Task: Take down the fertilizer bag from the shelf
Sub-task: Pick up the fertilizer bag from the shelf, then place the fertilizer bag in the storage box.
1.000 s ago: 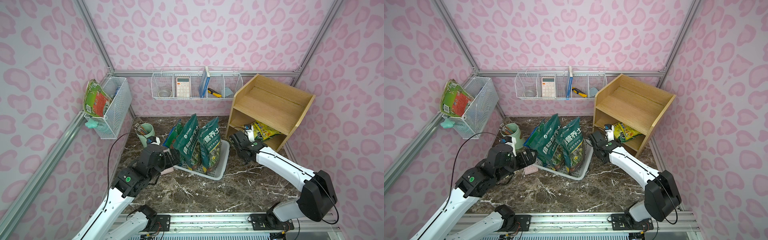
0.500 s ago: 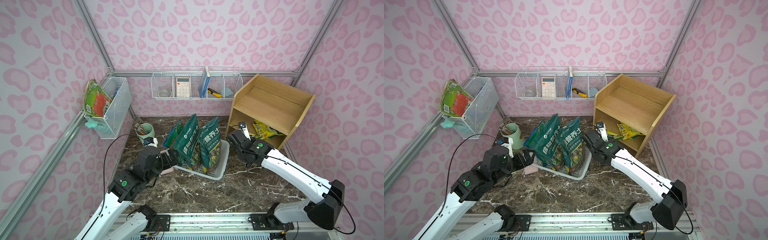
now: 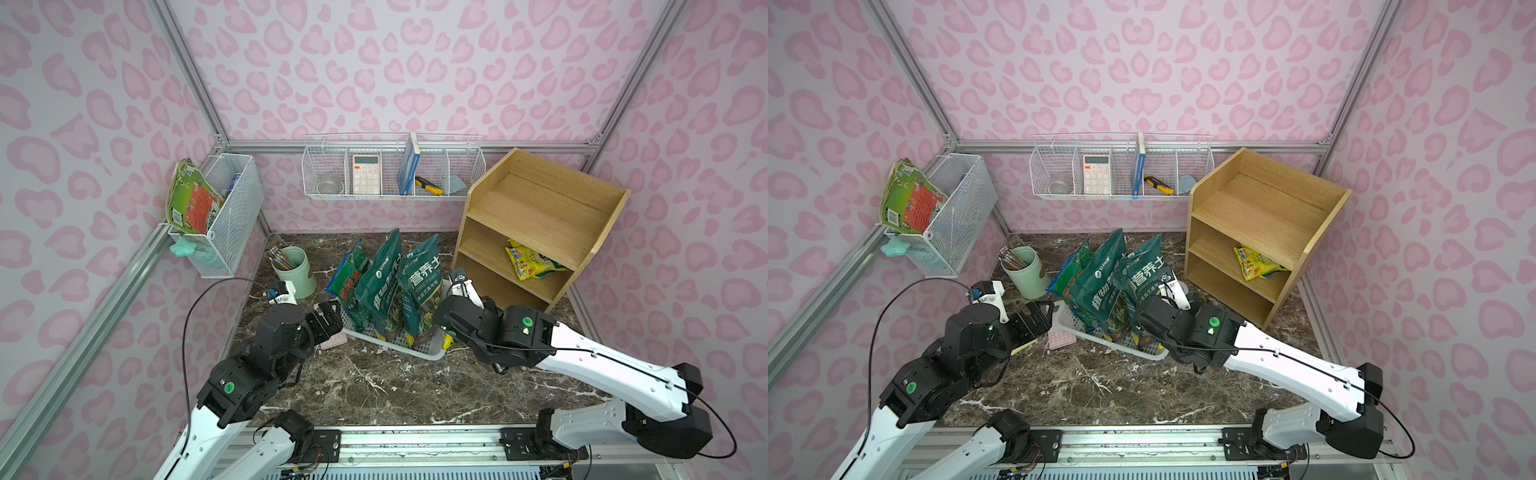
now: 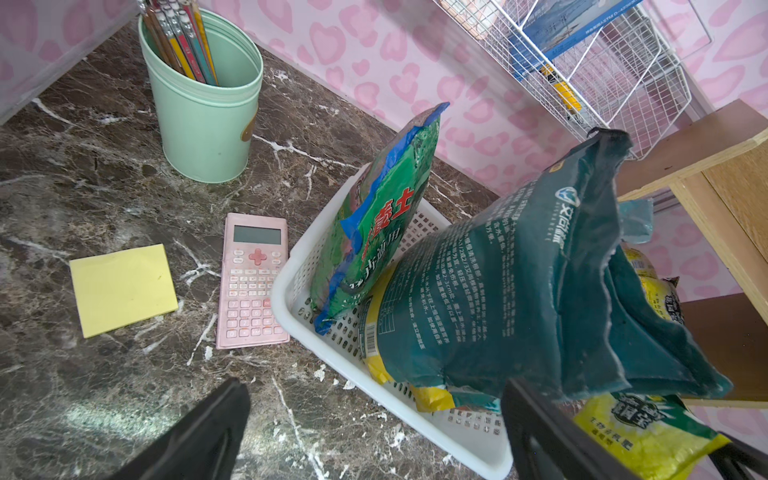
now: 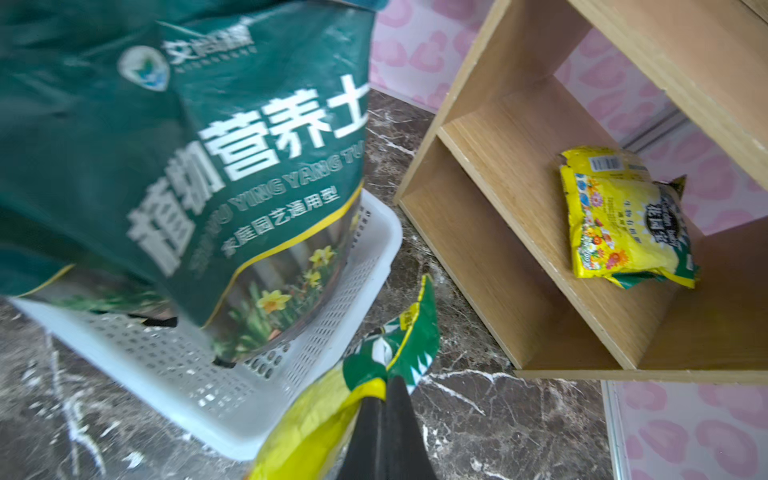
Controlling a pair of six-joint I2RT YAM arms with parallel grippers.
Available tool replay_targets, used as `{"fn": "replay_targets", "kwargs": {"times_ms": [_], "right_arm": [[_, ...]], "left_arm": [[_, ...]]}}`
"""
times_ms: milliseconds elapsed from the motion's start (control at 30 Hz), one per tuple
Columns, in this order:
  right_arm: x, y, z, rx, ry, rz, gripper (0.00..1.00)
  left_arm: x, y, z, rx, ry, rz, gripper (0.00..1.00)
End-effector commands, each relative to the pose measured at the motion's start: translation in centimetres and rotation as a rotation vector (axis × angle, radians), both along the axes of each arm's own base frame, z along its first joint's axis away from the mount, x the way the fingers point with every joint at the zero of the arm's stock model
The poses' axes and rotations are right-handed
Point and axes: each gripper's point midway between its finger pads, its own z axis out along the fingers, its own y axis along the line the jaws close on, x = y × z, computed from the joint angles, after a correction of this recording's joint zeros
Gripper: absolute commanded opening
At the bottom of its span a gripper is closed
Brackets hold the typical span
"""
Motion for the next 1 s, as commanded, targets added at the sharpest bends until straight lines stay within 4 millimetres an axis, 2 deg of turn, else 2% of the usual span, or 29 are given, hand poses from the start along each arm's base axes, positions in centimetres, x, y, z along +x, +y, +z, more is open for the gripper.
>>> {"fn": "replay_targets", "kwargs": {"times_ms": [0, 167, 367, 533, 633, 767, 967], "right_arm": [[-1.5, 1.4, 0.5, -0.003, -0.01, 0.006, 0.0], [-3.4, 6.2, 0.9, -0.018, -0.016, 0.091, 0.0], [-2.9, 11.7, 1.9, -0.03, -0.03, 0.159, 0.0], [-2.4, 15.6, 1.8, -0.06, -0.027, 0.198, 0.0], [-1.7, 17.6, 1.9, -0.057, -0.022, 0.214, 0.0], [0.2, 19.8, 1.9, -0.035, -0.004, 0.231, 0.0], [3.4, 21.5, -0.5, -0.047, 0.014, 0.217, 0.0]], "left_arm": [[-0.2, 1.1, -0.1, 0.012, 0.0, 0.053, 0.99], [-1.0, 3.1, 0.1, 0.022, -0.023, 0.139, 0.99], [-2.2, 4.6, 0.6, 0.012, -0.068, 0.182, 0.99], [-2.1, 4.3, 0.6, 0.016, -0.06, 0.164, 0.99], [-2.0, 4.2, 0.6, 0.019, -0.051, 0.163, 0.99], [-2.4, 4.8, 0.6, 0.015, -0.059, 0.186, 0.99], [-3.0, 5.3, 0.9, -0.006, -0.092, 0.2, 0.99]]}}
